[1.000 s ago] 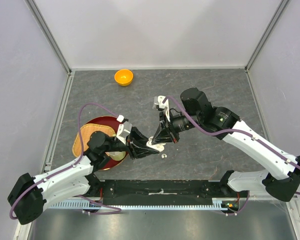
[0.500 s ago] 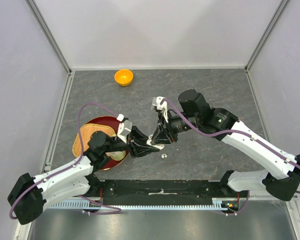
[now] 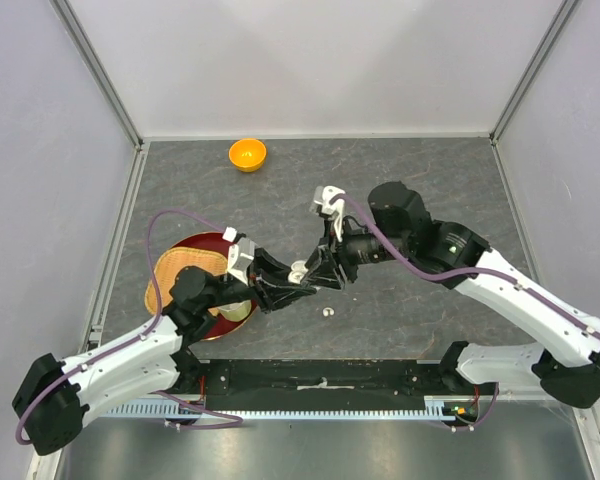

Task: Insert the wireless bluetooth earbuds into the charging case
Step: Place the earbud in the charging case.

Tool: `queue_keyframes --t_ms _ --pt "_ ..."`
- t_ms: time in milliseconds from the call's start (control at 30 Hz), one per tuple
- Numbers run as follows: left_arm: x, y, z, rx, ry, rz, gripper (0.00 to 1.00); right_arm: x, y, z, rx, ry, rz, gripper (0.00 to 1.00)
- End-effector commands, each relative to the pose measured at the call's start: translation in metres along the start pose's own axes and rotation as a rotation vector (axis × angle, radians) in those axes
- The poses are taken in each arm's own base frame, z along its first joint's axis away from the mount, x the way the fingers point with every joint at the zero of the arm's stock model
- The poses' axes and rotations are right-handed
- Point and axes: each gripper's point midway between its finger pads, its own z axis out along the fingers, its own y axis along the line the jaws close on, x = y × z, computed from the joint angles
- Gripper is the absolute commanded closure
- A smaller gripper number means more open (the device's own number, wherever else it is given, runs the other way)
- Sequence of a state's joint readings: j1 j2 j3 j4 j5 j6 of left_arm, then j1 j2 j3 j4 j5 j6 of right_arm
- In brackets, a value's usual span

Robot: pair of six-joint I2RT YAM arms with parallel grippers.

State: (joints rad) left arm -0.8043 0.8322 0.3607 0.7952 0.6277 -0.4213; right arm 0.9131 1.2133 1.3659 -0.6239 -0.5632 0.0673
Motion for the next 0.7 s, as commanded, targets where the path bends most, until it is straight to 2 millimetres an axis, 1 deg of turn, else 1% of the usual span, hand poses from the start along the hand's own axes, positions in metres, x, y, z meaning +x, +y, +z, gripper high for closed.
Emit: queue_keyframes --t_ms 0,33,67,100,133,167,200,233,267,300,333,367,400,433,467,533,567,600,633,667 --pt "-0.017 -0.005 -0.002 0.001 -0.064 0.087 0.98 -0.047 -0.018 -0.022 0.172 -0.234 -0.052 0.5" --pt "-0.016 -0.003 -0.004 -0.014 -0.062 0.089 0.98 -0.053 -0.013 -0.031 0.176 -0.274 -0.06 0.47" --pt "-0.017 0.002 -0.005 -0.042 -0.067 0.089 0.98 -0.052 -0.016 -0.033 0.196 -0.291 -0.056 0.45" --pt "-0.015 0.004 -0.006 -0.055 -0.063 0.089 0.98 -0.058 -0.016 -0.037 0.209 -0.327 -0.061 0.44" --pt "-0.014 0.005 -0.008 -0.067 -0.058 0.091 0.98 -0.062 -0.014 -0.045 0.222 -0.357 -0.05 0.4" --pt "-0.016 0.01 -0.009 -0.099 -0.069 0.095 0.98 -0.063 -0.016 -0.049 0.243 -0.372 -0.043 0.38" --pt "-0.015 0.012 -0.011 -0.115 -0.07 0.093 0.98 -0.062 -0.026 -0.052 0.3 -0.382 -0.023 0.36" --pt "-0.018 0.011 -0.013 -0.123 -0.081 0.108 0.98 -0.062 -0.03 -0.057 0.335 -0.397 -0.007 0.34" --pt "-0.02 0.015 -0.016 -0.151 -0.093 0.117 0.98 -0.057 -0.036 -0.058 0.369 -0.398 0.021 0.34" --pt "-0.019 0.018 -0.019 -0.17 -0.096 0.127 0.98 -0.056 -0.047 -0.063 0.429 -0.411 0.043 0.32" --pt "-0.021 0.018 -0.021 -0.179 -0.103 0.138 0.98 -0.054 -0.049 -0.067 0.448 -0.422 0.054 0.3" --pt "-0.025 0.018 -0.024 -0.199 -0.114 0.147 0.98 -0.048 -0.052 -0.067 0.463 -0.418 0.077 0.3" --pt "-0.027 0.019 -0.027 -0.21 -0.118 0.16 0.98 -0.046 -0.059 -0.07 0.492 -0.426 0.091 0.29" --pt "-0.026 0.019 -0.029 -0.219 -0.116 0.165 0.98 -0.045 -0.059 -0.074 0.501 -0.437 0.099 0.29" --pt "-0.029 0.019 -0.033 -0.235 -0.121 0.17 0.98 -0.039 -0.063 -0.075 0.518 -0.432 0.115 0.28" --pt "-0.029 0.019 -0.036 -0.247 -0.121 0.179 0.98 -0.035 -0.07 -0.081 0.545 -0.447 0.144 0.27" --pt "-0.028 0.021 -0.039 -0.261 -0.119 0.176 0.98 -0.028 -0.076 -0.081 0.558 -0.437 0.158 0.25" --pt "-0.031 0.019 -0.041 -0.263 -0.131 0.183 0.98 -0.024 -0.086 -0.087 0.605 -0.442 0.176 0.25" --pt "-0.031 0.019 -0.042 -0.267 -0.133 0.183 0.98 -0.018 -0.095 -0.089 0.643 -0.426 0.185 0.24" --pt "-0.031 0.019 -0.044 -0.274 -0.137 0.182 0.98 -0.006 -0.107 -0.093 0.692 -0.388 0.201 0.24"
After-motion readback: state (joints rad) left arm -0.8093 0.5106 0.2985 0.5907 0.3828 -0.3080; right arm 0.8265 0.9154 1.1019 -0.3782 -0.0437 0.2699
